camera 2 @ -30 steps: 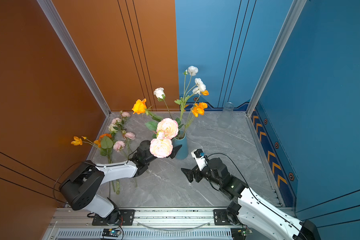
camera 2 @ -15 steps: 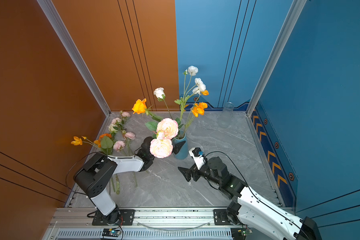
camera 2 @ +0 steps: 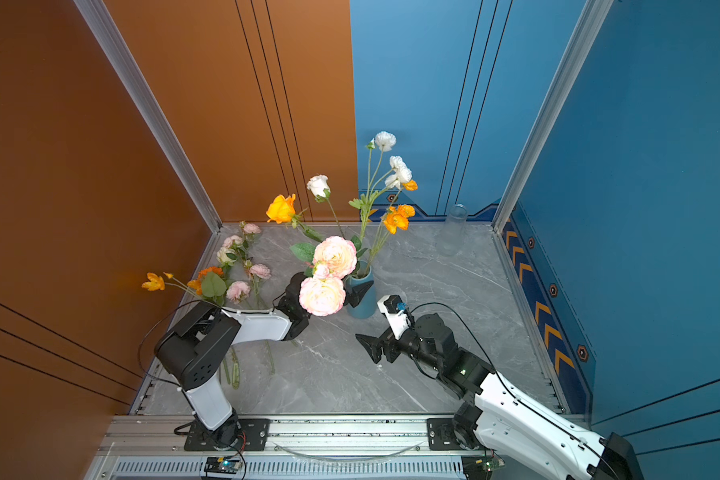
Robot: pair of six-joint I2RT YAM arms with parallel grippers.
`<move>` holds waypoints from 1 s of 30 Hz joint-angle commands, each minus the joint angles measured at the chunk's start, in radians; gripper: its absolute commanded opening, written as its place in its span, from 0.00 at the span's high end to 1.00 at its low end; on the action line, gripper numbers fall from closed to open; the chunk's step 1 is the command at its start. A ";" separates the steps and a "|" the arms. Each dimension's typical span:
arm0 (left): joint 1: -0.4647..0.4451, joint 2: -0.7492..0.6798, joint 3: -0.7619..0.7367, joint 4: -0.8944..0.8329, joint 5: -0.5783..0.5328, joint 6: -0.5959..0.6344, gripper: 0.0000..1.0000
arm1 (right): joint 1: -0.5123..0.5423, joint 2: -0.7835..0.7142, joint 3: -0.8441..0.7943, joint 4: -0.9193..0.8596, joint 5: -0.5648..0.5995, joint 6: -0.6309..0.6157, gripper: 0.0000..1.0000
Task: Arrange the flowers into the vase
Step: 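Slide the teal vase farther from the robot with the left gripper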
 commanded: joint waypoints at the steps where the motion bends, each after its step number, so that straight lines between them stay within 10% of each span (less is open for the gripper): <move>1: -0.008 0.028 0.026 0.024 0.027 0.002 0.04 | 0.007 0.008 0.026 0.014 -0.010 0.009 0.00; 12: -0.024 0.046 0.042 0.024 0.020 0.008 0.13 | 0.006 0.032 0.042 0.019 -0.022 0.000 0.00; 30: -0.008 0.032 0.063 0.087 0.110 -0.044 0.52 | -0.012 -0.009 0.050 -0.017 0.028 0.000 0.00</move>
